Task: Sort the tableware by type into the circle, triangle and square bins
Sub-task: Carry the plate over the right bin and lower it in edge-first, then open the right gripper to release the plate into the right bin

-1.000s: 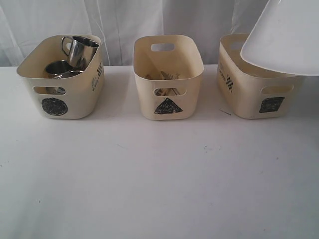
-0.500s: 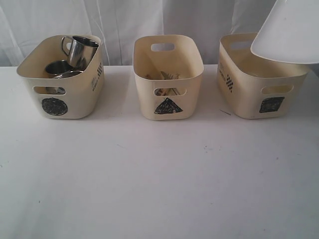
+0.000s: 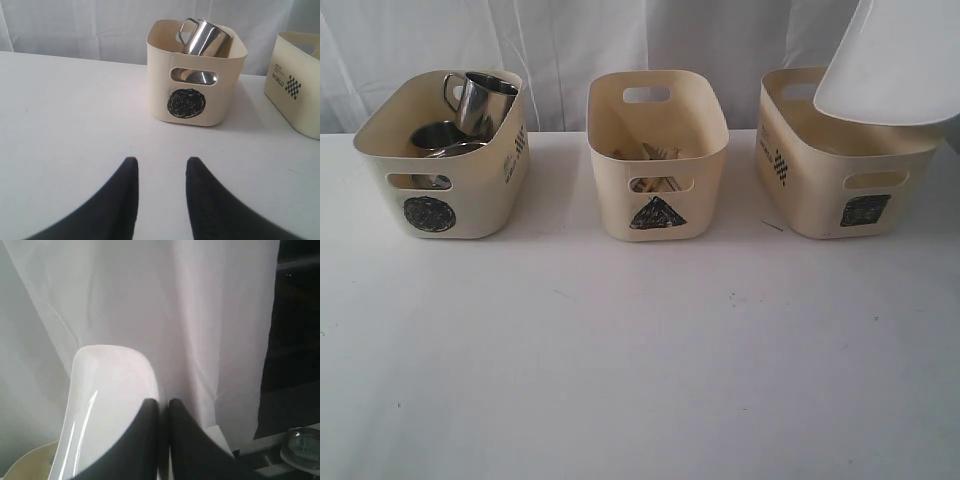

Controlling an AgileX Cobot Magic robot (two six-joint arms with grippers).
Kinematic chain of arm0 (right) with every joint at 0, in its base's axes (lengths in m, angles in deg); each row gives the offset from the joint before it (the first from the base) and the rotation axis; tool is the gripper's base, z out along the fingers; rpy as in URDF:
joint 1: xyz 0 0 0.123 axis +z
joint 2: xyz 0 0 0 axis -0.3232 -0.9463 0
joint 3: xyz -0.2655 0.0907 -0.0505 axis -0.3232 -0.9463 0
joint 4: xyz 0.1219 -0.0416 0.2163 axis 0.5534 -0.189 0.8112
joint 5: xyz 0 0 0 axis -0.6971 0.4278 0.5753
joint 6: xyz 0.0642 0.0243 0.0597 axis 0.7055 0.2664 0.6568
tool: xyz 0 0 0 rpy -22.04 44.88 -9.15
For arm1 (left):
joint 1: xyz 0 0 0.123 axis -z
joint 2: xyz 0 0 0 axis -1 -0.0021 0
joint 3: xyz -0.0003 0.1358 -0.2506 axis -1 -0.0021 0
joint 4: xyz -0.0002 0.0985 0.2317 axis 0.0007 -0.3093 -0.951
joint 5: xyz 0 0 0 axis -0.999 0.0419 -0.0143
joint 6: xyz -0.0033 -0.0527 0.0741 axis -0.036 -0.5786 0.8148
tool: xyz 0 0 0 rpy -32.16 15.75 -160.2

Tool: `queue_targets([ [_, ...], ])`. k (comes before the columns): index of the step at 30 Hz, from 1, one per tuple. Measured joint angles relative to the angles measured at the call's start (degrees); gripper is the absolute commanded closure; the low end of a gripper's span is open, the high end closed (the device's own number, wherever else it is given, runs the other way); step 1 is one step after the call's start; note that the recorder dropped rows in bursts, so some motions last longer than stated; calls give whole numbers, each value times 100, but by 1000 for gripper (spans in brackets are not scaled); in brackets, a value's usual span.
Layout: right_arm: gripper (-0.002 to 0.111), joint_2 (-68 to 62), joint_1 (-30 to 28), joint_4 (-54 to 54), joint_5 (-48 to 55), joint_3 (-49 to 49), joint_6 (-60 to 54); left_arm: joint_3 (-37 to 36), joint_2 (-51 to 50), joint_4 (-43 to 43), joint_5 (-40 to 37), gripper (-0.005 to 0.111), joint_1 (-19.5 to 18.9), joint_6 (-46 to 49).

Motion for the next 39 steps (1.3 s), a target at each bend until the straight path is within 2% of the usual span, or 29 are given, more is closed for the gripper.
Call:
queue_targets([
  [32, 108, -1061, 430, 79, -334, 296, -73, 0, 0, 0, 0, 69, 0, 0],
  [34, 102, -1061, 441, 79, -275, 343, -93, 0, 0, 0, 0, 69, 0, 0],
  [37, 81, -1061, 441, 100, -249, 352, -95, 0, 0, 0, 0, 69, 0, 0],
  [39, 74, -1061, 441, 120, -249, 364, -95, 0, 0, 0, 0, 69, 0, 0],
])
